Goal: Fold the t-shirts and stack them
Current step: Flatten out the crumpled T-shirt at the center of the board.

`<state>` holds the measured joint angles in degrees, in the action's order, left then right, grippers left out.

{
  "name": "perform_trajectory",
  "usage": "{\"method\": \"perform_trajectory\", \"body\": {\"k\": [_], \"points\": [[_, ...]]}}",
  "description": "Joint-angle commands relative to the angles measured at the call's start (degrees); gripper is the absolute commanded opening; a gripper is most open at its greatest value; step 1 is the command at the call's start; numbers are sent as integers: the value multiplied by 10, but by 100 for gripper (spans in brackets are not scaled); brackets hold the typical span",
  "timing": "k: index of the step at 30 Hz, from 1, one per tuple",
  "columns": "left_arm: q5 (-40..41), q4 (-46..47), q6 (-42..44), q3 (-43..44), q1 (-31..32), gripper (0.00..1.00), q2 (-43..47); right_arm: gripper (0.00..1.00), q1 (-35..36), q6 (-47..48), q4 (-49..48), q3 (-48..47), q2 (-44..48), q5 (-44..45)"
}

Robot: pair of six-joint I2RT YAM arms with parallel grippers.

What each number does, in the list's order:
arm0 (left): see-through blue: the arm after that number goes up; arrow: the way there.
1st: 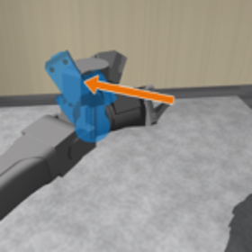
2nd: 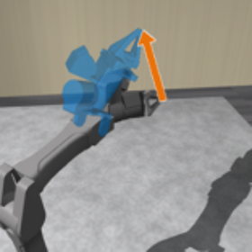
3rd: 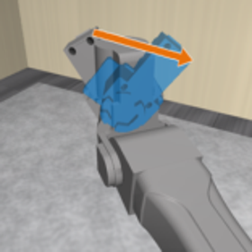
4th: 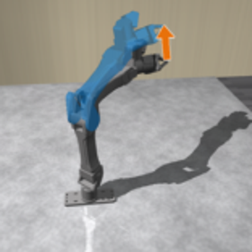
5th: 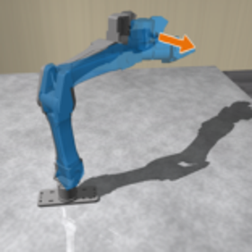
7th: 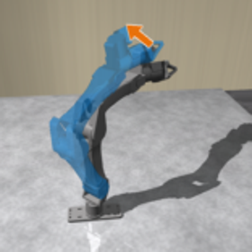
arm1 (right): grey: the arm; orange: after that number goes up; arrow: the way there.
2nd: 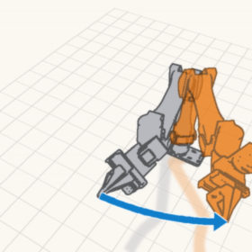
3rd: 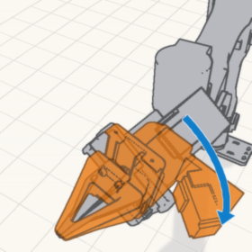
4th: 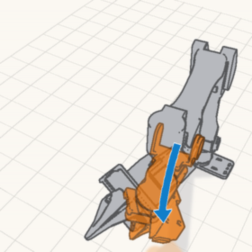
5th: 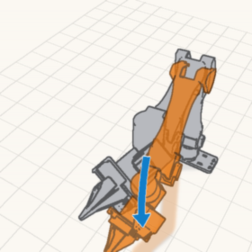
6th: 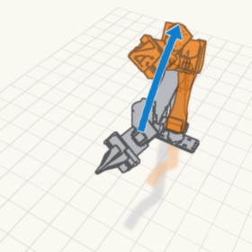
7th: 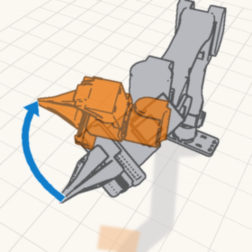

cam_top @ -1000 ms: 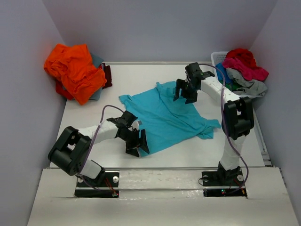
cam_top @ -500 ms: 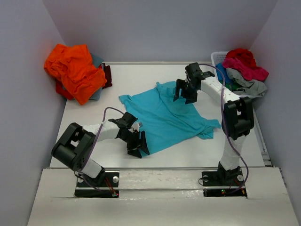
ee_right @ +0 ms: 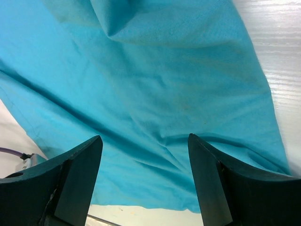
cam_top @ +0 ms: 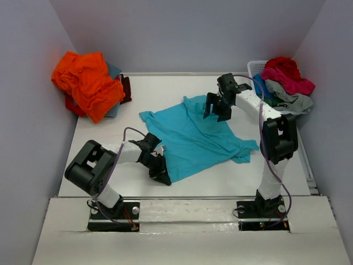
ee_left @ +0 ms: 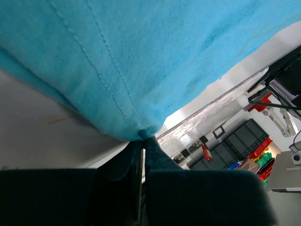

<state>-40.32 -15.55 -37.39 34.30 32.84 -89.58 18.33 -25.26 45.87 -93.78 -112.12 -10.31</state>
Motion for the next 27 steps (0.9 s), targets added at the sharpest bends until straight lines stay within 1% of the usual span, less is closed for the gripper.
{"method": "perform_trajectory", "body": {"k": [1, 7, 11, 16, 18, 19, 20, 25, 27], "points": [[74, -32, 13, -9, -1, 6, 6, 79, -2, 6, -7, 3, 31, 3], [114, -83, -1, -14, -1, 6, 61, 79, -2, -1, -24, 13, 10, 1], [132, -113, -8, -16, -1, 6, 90, 79, -2, -2, -35, -6, -25, 0], [161, -168, -10, -11, -1, 6, 133, 79, -2, -3, -46, -80, -86, -7], [170, -187, -14, -8, -7, 6, 150, 78, -2, -5, -48, -120, -135, -20], [171, -192, -14, -8, -7, 6, 155, 78, -2, -7, -45, -138, -135, -20], [172, -197, -18, -8, -7, 6, 165, 78, -2, -8, -41, -155, -160, -26], [182, -231, -32, -11, -7, 6, 200, 78, -2, -2, -12, -254, -219, -23], [183, -248, -38, -16, -13, 6, 218, 78, -2, 1, -4, -266, -234, -17]]}}
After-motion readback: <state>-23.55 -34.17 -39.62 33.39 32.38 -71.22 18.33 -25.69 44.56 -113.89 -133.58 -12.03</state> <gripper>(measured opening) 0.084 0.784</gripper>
